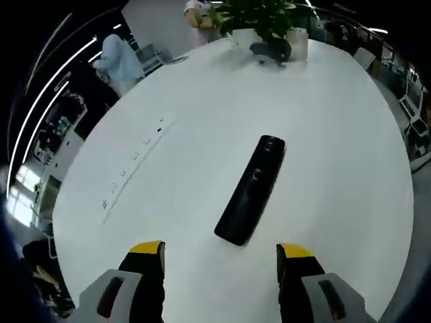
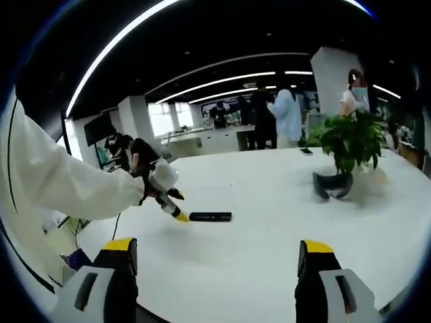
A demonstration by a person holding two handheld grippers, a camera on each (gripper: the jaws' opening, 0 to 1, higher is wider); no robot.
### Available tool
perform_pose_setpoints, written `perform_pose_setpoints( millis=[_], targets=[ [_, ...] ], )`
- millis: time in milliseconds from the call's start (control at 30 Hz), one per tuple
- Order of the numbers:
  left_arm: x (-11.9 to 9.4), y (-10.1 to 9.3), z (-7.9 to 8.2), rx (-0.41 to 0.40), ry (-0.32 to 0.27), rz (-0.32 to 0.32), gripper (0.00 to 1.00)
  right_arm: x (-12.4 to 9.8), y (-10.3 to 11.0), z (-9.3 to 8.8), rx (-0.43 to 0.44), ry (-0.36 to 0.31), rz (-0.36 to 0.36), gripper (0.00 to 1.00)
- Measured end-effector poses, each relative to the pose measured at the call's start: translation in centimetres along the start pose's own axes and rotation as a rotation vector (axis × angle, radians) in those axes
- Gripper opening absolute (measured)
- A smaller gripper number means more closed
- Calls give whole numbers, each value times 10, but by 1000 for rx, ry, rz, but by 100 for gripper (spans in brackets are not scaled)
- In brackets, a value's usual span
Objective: Press the specified remote control buttons in sequence, fully releasing each button before pressing the next.
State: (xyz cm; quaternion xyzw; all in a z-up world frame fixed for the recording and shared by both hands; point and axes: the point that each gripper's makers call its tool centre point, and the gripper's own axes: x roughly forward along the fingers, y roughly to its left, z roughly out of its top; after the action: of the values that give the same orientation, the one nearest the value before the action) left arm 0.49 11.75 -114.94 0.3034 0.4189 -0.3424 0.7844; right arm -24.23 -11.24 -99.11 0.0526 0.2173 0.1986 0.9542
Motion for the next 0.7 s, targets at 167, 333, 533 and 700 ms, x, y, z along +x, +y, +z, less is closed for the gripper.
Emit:
perform_pose_setpoints(
  millis=[167,333,533,700],
  targets=[
    [-23,-11,1,-112,-81,2,74,-4,2,-6,-14,12,1,99],
    [-45,-22,-6,-170,-123,12,79,-5,3,-1,-38,-14,9,99],
    [-78,-34,-10,-237,-192,40,82,-2,8,-3,-74,-20,26,99],
    [-99,-52,-15,-284,-244,33,85,1,6,-5,-130,-15,39,99]
  ],
)
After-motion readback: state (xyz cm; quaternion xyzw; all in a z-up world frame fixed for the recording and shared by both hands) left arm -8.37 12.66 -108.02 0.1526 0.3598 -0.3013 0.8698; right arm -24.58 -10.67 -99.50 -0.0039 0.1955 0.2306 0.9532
